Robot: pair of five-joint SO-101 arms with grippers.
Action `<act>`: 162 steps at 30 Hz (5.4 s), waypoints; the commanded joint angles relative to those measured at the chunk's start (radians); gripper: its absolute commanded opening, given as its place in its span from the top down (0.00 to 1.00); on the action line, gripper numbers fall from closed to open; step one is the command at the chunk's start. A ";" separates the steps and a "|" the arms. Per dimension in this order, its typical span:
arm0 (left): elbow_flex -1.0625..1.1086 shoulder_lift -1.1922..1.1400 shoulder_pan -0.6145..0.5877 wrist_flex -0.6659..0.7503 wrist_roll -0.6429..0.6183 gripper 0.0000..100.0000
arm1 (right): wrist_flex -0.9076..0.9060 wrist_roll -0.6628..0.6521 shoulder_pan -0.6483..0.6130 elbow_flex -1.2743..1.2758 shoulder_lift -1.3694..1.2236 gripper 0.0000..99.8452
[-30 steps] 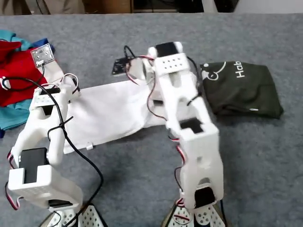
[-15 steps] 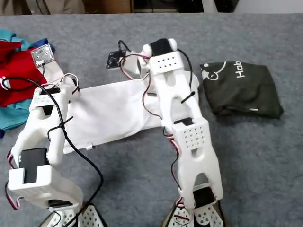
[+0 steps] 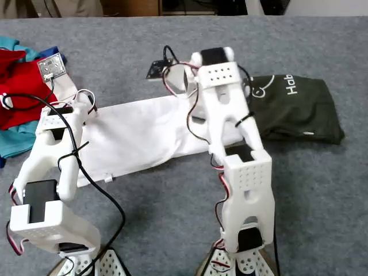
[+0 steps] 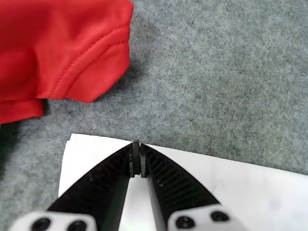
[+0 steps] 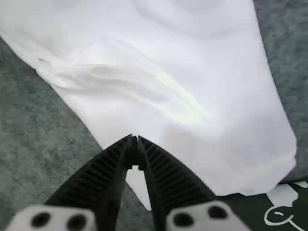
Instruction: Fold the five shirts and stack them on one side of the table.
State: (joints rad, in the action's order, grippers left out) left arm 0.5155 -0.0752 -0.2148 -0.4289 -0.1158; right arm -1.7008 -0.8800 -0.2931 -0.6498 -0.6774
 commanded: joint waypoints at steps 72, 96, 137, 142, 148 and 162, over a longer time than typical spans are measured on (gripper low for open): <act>-0.468 0.076 -0.184 -0.847 0.063 0.88 | 0.410 0.801 0.251 -0.536 -0.306 1.00; -0.236 -0.056 -0.203 -0.744 0.180 0.80 | 0.537 0.769 0.414 -0.538 -0.331 1.00; -0.802 -0.272 0.121 -1.040 0.172 0.98 | 0.229 0.779 0.613 -1.003 -0.199 1.00; -0.916 -0.272 0.272 -1.096 0.130 0.98 | 0.201 0.779 0.648 -1.017 -0.148 1.00; -1.043 -0.282 0.445 -1.074 0.044 0.98 | 0.226 0.779 0.739 -1.017 -0.142 1.00; -1.611 -0.644 0.709 -1.039 -0.133 0.98 | 0.252 0.779 0.842 -1.018 -0.140 1.00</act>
State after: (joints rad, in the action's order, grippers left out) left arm -0.9160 -0.6751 0.4557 -1.4830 -0.2064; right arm -1.4722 -0.1051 0.5294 -1.6226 -0.8846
